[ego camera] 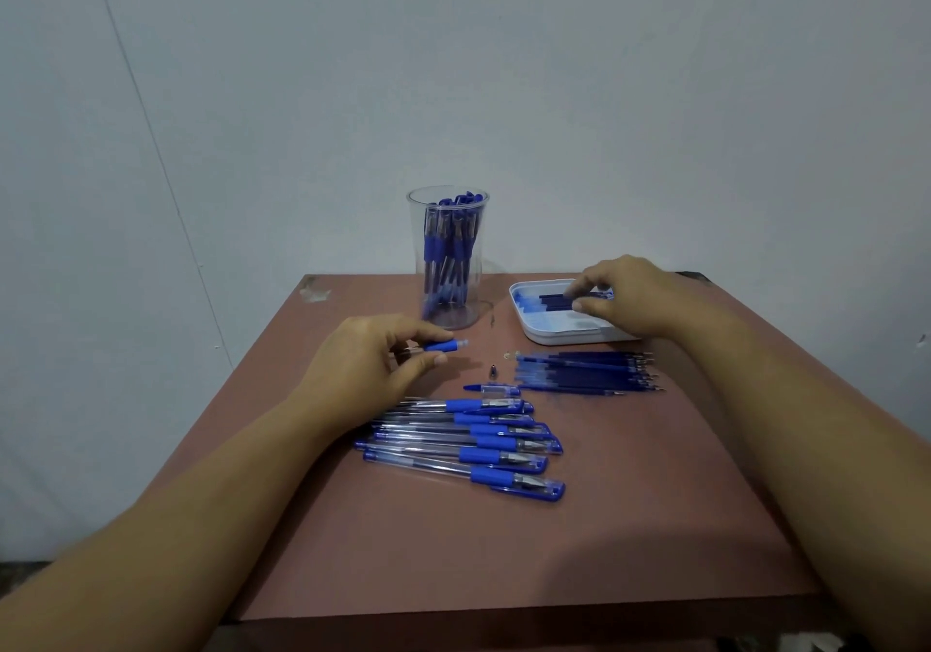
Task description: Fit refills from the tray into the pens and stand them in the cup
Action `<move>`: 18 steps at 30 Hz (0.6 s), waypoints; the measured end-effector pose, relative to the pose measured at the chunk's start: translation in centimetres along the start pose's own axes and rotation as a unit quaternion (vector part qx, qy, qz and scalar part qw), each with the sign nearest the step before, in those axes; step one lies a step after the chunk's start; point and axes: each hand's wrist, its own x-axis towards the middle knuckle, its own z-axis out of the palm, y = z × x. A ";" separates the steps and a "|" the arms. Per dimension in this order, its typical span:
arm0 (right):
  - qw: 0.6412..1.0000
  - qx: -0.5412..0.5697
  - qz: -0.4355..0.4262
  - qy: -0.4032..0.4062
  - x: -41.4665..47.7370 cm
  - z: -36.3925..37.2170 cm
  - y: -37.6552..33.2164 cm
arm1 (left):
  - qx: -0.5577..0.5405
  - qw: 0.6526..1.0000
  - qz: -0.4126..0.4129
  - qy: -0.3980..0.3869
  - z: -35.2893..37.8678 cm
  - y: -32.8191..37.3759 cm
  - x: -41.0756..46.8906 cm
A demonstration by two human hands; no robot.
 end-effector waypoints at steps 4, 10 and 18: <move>0.997 -0.012 0.035 -0.061 2.2 0.8 0.8 | -0.005 1.000 0.002 0.003 0.0 0.0 0.1; 0.997 0.000 0.046 -0.059 3.4 1.7 1.6 | -0.012 1.000 0.009 0.004 -0.1 0.0 0.2; 0.997 -0.018 0.035 -0.069 3.7 1.8 1.6 | -0.011 1.000 0.004 0.004 -0.2 0.3 0.3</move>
